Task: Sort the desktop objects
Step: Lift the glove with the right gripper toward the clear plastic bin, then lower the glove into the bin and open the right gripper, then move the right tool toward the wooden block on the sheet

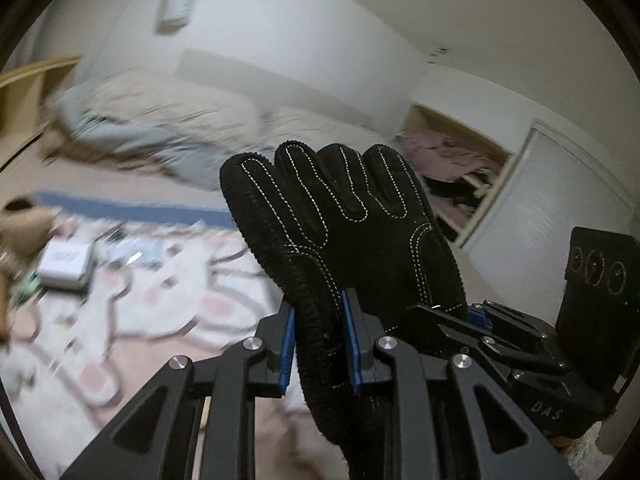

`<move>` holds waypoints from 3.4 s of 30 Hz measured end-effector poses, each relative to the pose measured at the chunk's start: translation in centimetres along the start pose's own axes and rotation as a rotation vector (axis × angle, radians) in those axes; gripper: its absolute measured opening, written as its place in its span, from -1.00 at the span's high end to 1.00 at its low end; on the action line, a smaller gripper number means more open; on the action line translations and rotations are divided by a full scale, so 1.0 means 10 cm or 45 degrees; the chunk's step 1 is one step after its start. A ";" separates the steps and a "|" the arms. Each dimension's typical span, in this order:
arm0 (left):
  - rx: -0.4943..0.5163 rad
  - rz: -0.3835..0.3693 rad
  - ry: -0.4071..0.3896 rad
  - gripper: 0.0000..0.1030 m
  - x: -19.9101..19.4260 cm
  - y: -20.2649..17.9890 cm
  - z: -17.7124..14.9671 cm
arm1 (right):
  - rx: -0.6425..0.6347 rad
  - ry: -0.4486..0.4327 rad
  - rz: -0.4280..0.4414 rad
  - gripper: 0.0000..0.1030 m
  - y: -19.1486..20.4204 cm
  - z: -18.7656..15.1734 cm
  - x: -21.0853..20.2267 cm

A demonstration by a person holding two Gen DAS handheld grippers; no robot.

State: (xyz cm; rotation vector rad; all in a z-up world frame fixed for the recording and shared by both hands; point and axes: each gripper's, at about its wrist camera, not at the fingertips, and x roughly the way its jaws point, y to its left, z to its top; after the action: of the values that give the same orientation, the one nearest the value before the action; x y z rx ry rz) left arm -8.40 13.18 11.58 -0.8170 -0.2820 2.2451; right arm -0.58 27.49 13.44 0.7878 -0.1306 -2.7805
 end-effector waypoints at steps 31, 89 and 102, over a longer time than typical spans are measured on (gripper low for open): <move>0.115 0.174 0.151 -0.18 1.46 0.12 0.20 | -0.070 0.395 -0.395 0.56 -1.29 0.02 1.22; 0.024 0.692 -0.167 -0.96 -0.53 1.41 -0.52 | 0.036 -0.166 -0.130 -1.00 0.33 -0.54 0.96; -0.075 0.895 -0.128 -0.96 -0.54 2.04 -0.92 | 0.027 0.026 -0.164 -1.00 0.49 -1.14 1.70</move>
State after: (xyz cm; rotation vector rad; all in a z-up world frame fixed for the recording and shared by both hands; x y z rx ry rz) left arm -11.00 -5.54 -1.52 -0.9351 -0.1125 2.9489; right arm -7.49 18.08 -4.11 0.8583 -0.1096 -2.8953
